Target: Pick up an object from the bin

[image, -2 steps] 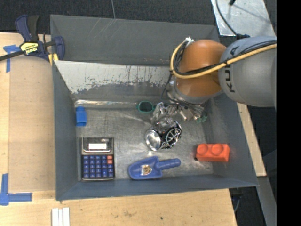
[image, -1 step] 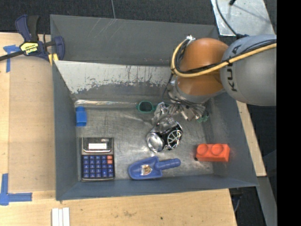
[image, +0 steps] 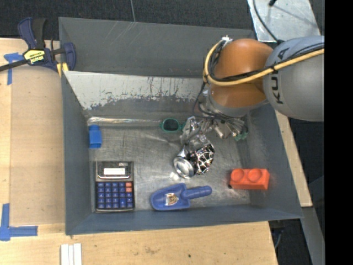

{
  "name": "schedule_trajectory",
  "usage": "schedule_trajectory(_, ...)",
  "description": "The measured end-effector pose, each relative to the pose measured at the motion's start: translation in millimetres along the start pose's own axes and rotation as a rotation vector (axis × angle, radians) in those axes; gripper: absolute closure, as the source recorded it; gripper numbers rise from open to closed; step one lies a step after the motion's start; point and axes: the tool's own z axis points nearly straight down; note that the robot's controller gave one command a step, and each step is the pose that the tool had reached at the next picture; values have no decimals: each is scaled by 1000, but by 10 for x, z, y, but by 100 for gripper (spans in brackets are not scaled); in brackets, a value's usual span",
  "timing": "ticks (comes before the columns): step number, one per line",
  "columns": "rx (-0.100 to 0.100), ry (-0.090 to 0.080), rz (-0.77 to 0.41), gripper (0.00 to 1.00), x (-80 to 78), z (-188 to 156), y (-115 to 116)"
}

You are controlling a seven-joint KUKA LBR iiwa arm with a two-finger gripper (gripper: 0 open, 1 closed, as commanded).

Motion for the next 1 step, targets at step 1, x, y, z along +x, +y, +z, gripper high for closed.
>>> schedule_trajectory(1,1,-3,1,100,-10,-174,-5)
